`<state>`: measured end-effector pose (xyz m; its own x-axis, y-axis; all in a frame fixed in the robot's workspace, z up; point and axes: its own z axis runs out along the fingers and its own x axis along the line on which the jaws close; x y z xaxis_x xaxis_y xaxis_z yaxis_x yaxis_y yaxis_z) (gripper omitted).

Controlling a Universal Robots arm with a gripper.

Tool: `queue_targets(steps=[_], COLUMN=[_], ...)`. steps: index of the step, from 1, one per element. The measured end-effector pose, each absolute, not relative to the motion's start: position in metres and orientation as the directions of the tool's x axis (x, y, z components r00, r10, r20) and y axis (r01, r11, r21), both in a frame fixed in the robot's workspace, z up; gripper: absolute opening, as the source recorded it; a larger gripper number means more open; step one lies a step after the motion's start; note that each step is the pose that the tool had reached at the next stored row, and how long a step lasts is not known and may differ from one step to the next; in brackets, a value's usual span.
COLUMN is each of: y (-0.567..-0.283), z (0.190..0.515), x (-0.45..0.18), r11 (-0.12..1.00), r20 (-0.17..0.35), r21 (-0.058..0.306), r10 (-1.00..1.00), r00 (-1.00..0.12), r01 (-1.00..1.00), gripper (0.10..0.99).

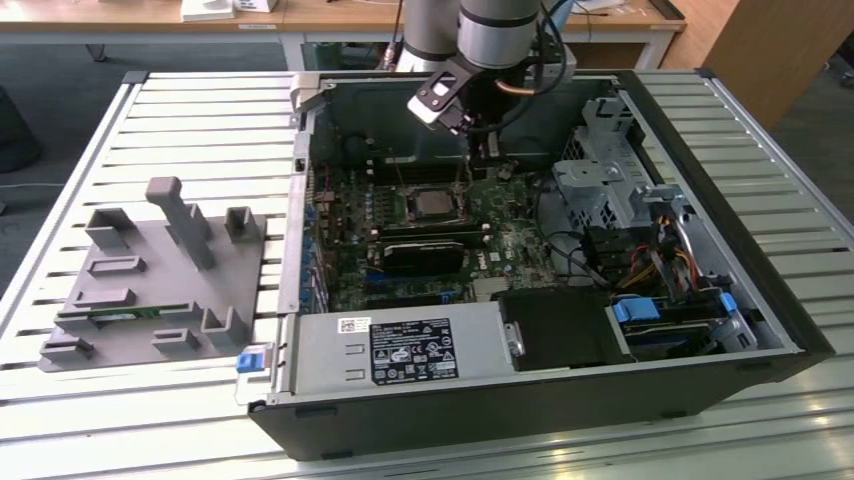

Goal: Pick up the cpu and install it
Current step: 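Close the cpu cover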

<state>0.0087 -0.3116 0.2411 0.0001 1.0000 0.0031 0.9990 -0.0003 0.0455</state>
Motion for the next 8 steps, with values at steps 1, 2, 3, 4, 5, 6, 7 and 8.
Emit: queue_targets(steps=[1, 2, 3, 4, 5, 6, 7, 8], y=[-0.3116, -0.3116, -0.3116, -0.3116, -0.3116, -0.3116, -0.3115, -0.3116], z=[0.241, 0.2408, 0.2407, 0.2406, 0.2404, 0.2402, 0.2397, 0.2391], x=[0.0083, 0.0076, 0.007, 0.0066, 0.0062, 0.0056, 0.0047, 0.0032], r11=[0.0, 0.0, 0.0, 0.0, 0.0, 0.0, 0.0, 0.0], r20=[0.003, 0.003, 0.003, 0.003, 0.003, 0.003, 0.004, 0.003], r21=[0.046, 0.045, 0.046, 0.046, 0.046, 0.046, 0.046, 0.046], r10=[1.0, 1.0, 1.0, 1.0, 1.0, 1.0, 1.0, 1.0], r00=[0.0, 0.0, 0.0, 0.0, 0.0, 0.0, 0.0, 0.0], r01=[0.999, 0.999, 0.999, 0.999, 0.999, 0.999, 0.999, 0.999], gripper=[0.106, 0.106, 0.106, 0.106, 0.106, 0.106, 0.106, 0.106])
